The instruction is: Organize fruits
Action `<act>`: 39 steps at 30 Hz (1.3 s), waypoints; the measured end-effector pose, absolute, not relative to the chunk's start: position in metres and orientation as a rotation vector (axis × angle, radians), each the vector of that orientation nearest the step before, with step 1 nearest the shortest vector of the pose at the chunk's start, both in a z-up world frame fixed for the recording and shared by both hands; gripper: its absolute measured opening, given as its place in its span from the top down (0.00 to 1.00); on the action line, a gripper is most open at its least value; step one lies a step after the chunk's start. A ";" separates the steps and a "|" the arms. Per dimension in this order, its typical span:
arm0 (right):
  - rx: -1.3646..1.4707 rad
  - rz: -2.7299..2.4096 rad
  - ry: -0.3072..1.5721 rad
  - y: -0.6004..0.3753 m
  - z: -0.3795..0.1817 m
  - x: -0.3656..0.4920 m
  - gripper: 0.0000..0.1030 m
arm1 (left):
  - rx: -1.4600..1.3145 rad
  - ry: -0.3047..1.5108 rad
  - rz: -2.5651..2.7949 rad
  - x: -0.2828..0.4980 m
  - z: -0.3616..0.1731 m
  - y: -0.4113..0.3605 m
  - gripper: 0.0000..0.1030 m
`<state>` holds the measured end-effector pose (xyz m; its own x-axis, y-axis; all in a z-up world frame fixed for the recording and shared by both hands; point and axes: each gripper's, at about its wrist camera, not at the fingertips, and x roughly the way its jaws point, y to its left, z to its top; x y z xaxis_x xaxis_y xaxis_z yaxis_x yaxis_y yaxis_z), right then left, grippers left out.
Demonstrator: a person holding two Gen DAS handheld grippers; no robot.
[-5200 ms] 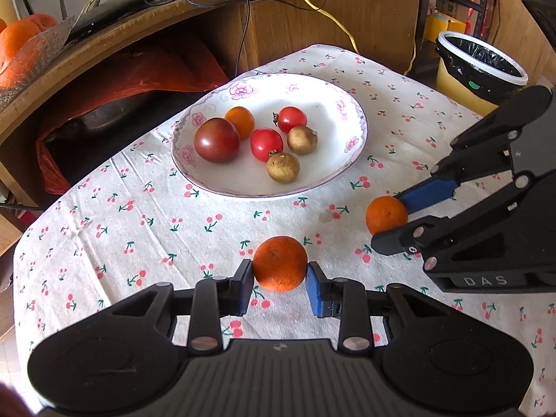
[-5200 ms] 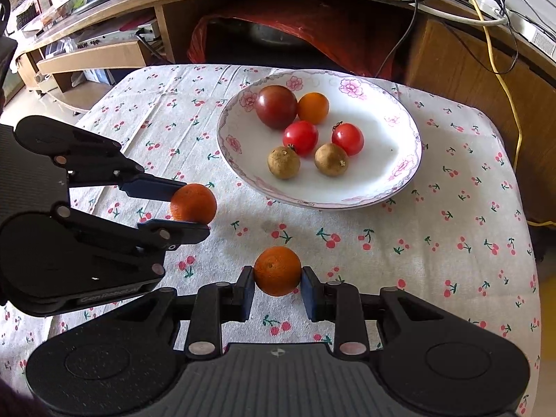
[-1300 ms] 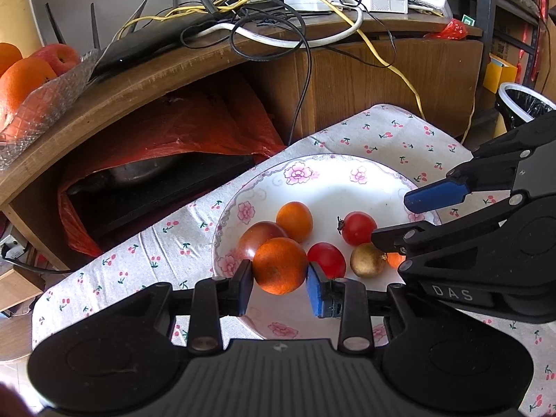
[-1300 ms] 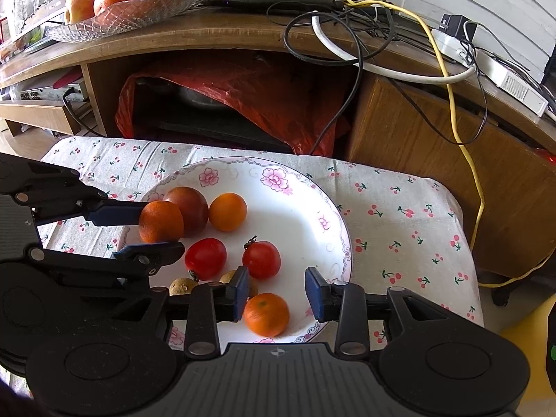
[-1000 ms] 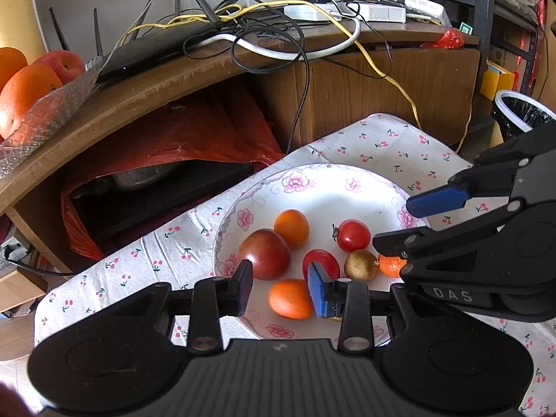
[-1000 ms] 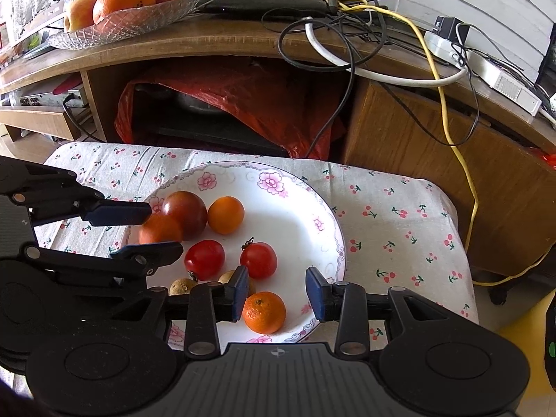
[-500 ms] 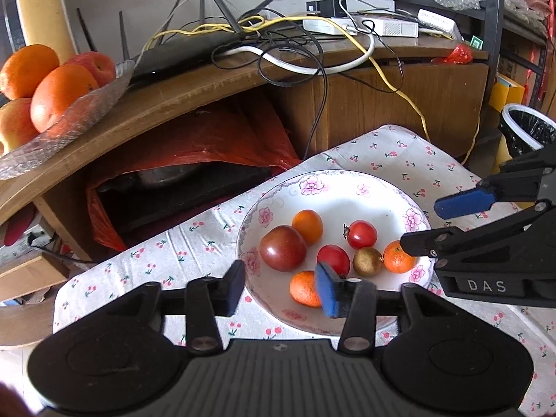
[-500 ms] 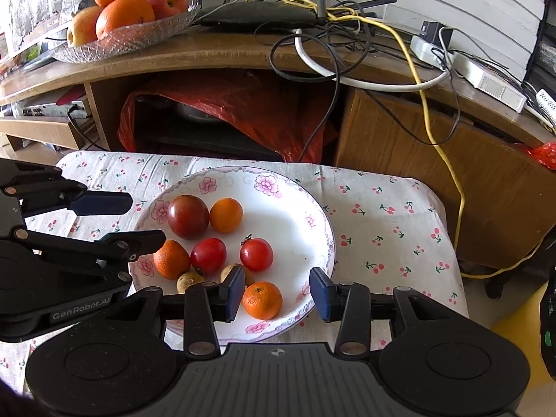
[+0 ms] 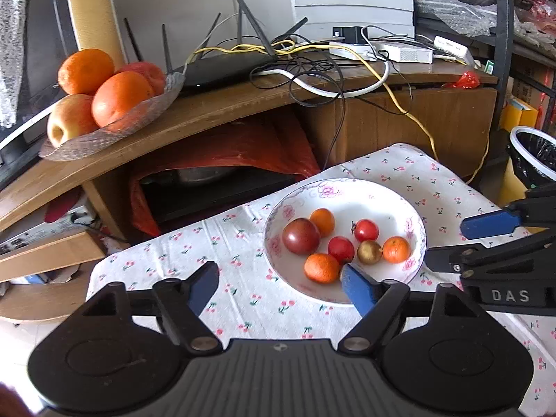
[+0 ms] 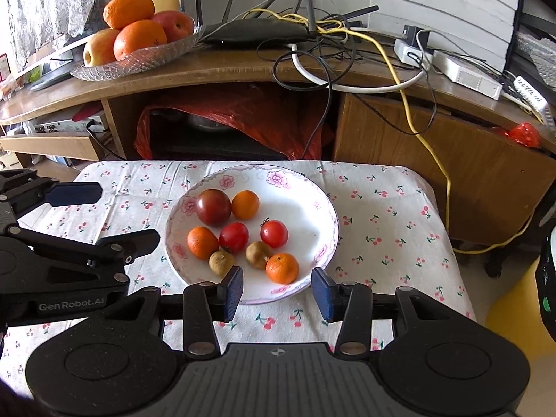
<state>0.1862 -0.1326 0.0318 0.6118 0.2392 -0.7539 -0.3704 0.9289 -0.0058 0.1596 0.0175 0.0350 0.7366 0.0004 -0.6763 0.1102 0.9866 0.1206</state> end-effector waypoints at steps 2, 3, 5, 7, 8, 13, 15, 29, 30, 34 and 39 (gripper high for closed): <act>-0.159 0.353 0.838 -0.134 0.034 0.179 0.61 | 0.172 0.729 -0.046 0.152 0.036 0.016 0.10; -0.159 0.354 0.835 -0.134 0.035 0.175 0.61 | 0.184 0.725 -0.038 0.149 0.036 0.015 0.07; -0.159 0.359 0.830 -0.133 0.037 0.168 0.61 | 0.208 0.718 -0.021 0.143 0.036 0.012 0.03; -0.151 0.359 0.827 -0.134 0.037 0.160 0.59 | 0.228 0.709 -0.015 0.137 0.036 0.010 0.01; -0.148 0.360 0.829 -0.135 0.037 0.156 0.59 | 0.234 0.706 -0.012 0.134 0.036 0.009 0.01; -0.138 0.349 0.833 -0.137 0.036 0.145 0.58 | 0.228 0.707 -0.018 0.122 0.036 0.007 0.00; -0.129 0.342 0.834 -0.139 0.037 0.142 0.58 | 0.214 0.711 -0.018 0.118 0.037 0.008 0.00; -0.100 0.327 0.832 -0.141 0.037 0.110 0.58 | 0.170 0.732 0.000 0.082 0.036 0.012 0.00; -0.098 0.328 0.835 -0.141 0.037 0.107 0.58 | 0.166 0.736 -0.001 0.079 0.035 0.012 0.00; -0.094 0.327 0.841 -0.141 0.036 0.096 0.58 | 0.144 0.755 -0.009 0.069 0.033 0.013 0.00; -0.091 0.316 0.853 -0.141 0.033 0.084 0.57 | 0.123 0.766 -0.025 0.056 0.032 0.013 0.00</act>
